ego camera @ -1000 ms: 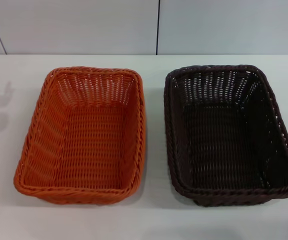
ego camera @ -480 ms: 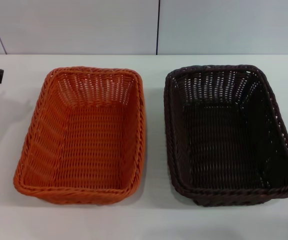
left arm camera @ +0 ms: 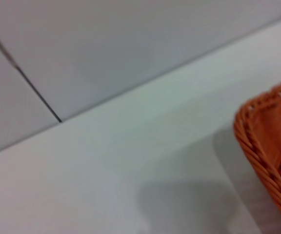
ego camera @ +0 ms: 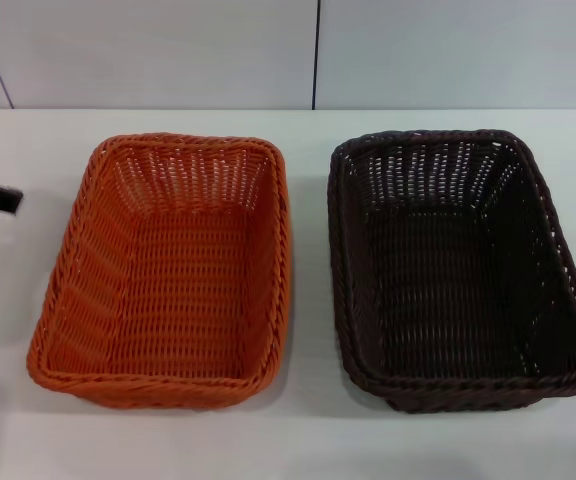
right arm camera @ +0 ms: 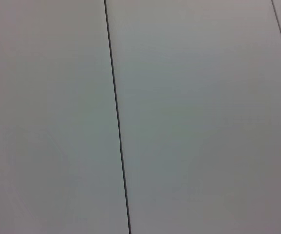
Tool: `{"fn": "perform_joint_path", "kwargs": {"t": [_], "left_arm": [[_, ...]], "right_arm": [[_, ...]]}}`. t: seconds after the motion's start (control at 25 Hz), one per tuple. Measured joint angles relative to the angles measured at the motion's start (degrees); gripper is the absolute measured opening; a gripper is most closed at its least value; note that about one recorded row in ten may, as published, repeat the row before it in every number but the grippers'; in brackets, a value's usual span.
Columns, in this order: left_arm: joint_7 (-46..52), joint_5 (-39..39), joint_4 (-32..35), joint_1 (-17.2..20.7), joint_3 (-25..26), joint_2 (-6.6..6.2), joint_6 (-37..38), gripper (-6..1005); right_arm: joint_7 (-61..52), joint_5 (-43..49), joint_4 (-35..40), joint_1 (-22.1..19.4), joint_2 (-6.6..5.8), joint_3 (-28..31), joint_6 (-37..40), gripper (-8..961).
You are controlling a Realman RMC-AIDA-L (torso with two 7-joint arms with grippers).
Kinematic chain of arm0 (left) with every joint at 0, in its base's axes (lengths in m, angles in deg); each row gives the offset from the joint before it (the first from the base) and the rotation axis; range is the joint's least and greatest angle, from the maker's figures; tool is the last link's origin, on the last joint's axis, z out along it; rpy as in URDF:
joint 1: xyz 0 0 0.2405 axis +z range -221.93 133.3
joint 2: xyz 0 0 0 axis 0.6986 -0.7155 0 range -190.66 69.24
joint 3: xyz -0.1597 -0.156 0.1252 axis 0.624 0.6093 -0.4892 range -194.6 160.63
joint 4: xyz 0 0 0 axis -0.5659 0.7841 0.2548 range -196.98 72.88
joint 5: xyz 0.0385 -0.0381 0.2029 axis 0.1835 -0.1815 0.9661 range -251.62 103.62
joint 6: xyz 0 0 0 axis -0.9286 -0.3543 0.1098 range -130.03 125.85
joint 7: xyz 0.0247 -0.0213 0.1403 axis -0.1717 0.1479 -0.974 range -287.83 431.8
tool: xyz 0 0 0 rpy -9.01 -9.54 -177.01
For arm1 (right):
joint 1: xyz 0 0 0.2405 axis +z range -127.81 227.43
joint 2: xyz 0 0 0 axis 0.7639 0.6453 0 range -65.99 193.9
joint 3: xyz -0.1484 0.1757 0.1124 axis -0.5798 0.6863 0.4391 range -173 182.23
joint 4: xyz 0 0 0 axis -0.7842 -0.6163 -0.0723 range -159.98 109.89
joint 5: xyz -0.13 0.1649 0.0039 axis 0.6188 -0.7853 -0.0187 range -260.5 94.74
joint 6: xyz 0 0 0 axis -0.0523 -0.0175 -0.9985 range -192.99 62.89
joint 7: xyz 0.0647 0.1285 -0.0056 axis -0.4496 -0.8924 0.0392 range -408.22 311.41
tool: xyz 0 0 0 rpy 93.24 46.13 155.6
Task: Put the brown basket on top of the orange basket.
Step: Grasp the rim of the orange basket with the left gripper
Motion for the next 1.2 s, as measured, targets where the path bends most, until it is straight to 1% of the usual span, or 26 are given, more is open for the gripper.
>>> {"fn": "perform_joint_path", "kwargs": {"t": [0.16,0.24,0.4,0.84,1.08,1.2], "left_arm": [[2.8,1.7,0.7,-0.5,-5.4,0.01,-1.7,840],[3.8,1.7,0.8,-0.6,-7.1,0.08,-2.4,841],[5.1,1.7,0.3,-0.7,-8.9,0.17,-2.9,841],[6.1,0.6,-0.2,-1.4,-10.1,0.32,-5.1,840],[6.5,-0.3,0.8,-1.4,-10.2,0.38,-5.1,840],[6.9,-2.4,2.7,-1.4,-10.3,0.39,-4.3,840]], "right_arm": [[0.0,0.0,-0.2,-0.3,0.02,0.0,0.3,813],[0.0,0.1,-0.2,-0.5,0.02,0.0,0.5,814],[0.0,0.1,-0.2,-0.6,0.02,0.0,0.6,813],[0.0,0.1,0.2,-0.9,0.02,0.0,0.1,813],[0.0,0.1,0.2,-1.2,0.02,0.0,0.1,814],[0.0,0.1,0.2,-1.3,-0.02,0.0,0.1,814]]}}
